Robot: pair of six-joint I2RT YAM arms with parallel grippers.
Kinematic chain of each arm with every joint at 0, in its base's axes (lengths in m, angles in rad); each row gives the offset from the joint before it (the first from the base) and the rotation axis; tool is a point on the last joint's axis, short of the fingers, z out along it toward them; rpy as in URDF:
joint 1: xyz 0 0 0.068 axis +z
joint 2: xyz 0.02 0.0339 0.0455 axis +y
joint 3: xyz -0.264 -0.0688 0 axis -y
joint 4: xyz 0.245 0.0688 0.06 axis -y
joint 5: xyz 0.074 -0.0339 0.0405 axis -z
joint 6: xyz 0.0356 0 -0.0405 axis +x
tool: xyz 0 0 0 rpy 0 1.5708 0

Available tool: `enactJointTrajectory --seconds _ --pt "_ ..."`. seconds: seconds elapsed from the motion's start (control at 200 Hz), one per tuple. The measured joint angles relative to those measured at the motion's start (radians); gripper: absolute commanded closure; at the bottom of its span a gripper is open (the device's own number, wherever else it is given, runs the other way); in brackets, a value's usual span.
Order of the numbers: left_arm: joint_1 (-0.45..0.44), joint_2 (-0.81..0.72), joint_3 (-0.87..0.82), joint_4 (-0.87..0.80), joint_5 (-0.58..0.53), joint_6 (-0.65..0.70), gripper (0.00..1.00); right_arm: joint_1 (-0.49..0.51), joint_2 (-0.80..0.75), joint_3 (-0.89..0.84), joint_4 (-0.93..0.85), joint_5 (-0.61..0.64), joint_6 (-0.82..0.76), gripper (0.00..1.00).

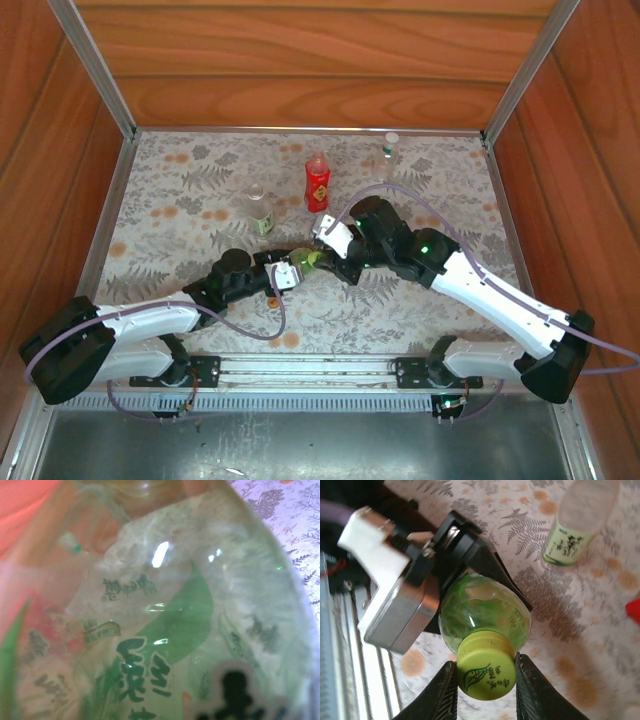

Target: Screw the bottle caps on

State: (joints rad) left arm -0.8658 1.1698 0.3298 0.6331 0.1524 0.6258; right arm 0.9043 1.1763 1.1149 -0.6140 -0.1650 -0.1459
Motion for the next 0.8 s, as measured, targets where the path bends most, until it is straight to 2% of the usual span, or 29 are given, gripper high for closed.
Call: enactJointTrajectory --seconds 0.125,0.165,0.19,0.29,0.37,0.425,0.59,0.745,0.804 --pt "0.003 0.013 0.000 -0.008 -0.016 -0.006 0.48 0.000 0.021 0.000 0.006 0.013 0.327 1.00" --pt "0.003 0.018 0.000 -0.013 -0.018 -0.006 0.48 0.000 0.028 0.001 0.002 0.016 0.400 0.96" --pt "0.003 0.022 0.000 -0.014 -0.018 -0.006 0.48 0.000 0.031 0.001 -0.002 0.017 0.439 0.92" --pt "0.003 0.028 0.000 -0.013 -0.016 -0.006 0.48 0.000 0.030 0.000 -0.006 0.019 0.491 0.62" --pt "0.003 0.028 0.004 -0.004 -0.017 -0.017 0.48 -0.002 0.003 -0.026 0.034 0.044 0.458 0.48" --pt "0.003 0.028 0.008 -0.003 -0.019 -0.042 0.48 -0.004 -0.039 -0.067 0.093 0.069 0.425 0.42" --pt "0.007 0.028 0.044 0.000 -0.018 -0.164 0.48 -0.010 -0.187 -0.267 0.397 0.109 0.371 0.38" --pt "0.008 0.028 0.074 0.003 -0.002 -0.257 0.48 -0.010 -0.192 -0.399 0.676 0.127 0.410 0.37" --pt "0.008 0.029 0.081 0.003 0.007 -0.278 0.49 -0.010 -0.179 -0.434 0.766 0.126 0.428 0.40"
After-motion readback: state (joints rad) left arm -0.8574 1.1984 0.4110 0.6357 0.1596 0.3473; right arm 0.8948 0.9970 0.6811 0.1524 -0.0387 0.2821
